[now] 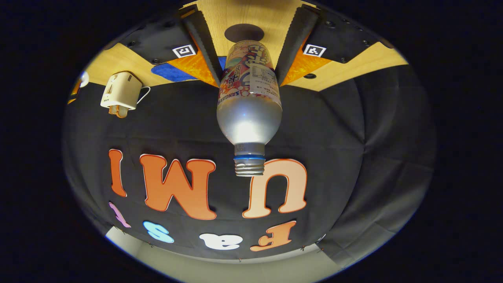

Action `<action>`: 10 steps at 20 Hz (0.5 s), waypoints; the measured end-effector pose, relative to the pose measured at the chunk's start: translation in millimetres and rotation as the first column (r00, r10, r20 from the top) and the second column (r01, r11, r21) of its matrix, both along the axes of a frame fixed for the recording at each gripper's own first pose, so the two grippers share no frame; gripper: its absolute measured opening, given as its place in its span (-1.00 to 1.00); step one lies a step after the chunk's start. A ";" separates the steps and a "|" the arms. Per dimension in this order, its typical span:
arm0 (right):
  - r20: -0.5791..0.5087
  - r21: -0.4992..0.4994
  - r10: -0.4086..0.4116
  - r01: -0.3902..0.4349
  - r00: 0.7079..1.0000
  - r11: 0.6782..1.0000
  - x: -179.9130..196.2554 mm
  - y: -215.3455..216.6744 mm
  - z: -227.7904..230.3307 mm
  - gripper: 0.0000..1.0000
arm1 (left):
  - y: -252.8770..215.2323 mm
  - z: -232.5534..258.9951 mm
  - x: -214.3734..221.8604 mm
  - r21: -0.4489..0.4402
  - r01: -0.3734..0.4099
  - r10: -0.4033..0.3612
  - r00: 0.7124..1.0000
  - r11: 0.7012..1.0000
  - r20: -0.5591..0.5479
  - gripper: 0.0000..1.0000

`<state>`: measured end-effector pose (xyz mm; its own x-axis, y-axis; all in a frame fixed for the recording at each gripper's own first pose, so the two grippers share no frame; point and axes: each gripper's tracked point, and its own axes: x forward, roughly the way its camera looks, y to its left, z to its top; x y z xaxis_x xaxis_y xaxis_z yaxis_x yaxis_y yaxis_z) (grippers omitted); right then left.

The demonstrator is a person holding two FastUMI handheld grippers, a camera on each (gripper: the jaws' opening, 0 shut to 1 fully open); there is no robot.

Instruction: Open the teacup lid with one hand, grasp the water bottle and pour water into the teacup with the other hand; after pouring, place the water bottle on the coaster and then close the teacup lid.

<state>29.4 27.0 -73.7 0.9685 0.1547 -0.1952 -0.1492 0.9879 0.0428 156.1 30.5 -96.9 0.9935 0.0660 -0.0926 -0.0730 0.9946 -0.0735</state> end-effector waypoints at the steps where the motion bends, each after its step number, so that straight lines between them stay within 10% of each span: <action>1: -0.004 0.004 0.001 -0.001 1.000 1.000 1.5 -0.4 -1.3 -0.56 | 0.6 -9.3 5.9 -0.018 0.006 -0.006 1.000 1.000 -0.023 0.67; 10: -0.036 0.013 0.012 -0.012 0.999 1.000 10.4 3.4 -15.0 -0.55 | -8.9 -76.5 34.3 -0.055 0.038 -0.048 0.982 0.998 -0.182 0.67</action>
